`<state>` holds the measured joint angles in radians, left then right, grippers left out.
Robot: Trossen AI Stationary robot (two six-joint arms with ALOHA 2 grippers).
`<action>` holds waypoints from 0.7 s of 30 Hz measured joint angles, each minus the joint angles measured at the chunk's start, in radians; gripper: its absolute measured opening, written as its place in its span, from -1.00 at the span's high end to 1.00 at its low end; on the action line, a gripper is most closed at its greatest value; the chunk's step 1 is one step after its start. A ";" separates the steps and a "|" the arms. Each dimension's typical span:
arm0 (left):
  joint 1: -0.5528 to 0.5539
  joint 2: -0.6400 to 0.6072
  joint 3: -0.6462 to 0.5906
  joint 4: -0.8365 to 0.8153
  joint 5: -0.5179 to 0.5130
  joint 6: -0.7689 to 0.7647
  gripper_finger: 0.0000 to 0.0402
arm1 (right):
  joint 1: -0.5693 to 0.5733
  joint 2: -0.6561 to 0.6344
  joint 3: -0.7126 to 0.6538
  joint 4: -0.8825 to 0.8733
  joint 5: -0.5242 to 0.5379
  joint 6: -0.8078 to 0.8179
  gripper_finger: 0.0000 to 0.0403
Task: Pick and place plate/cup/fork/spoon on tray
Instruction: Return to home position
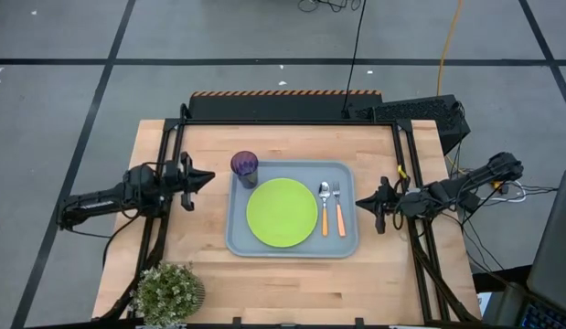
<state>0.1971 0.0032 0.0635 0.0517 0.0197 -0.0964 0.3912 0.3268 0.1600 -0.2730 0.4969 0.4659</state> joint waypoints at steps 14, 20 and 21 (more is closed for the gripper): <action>-0.030 0.000 0.000 -0.043 -0.052 0.024 0.85 | 0.000 -0.049 -0.049 0.171 -0.003 -0.080 1.00; -0.030 0.000 0.000 -0.042 -0.037 0.028 0.85 | 0.000 -0.072 -0.051 0.198 -0.004 -0.160 1.00; -0.029 0.000 0.000 -0.041 -0.026 0.032 0.85 | 0.000 -0.077 -0.051 0.199 -0.010 -0.168 1.00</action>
<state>0.1677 0.0032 0.0635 0.0108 -0.0064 -0.0647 0.3912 0.2493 0.1093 -0.0743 0.4873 0.2976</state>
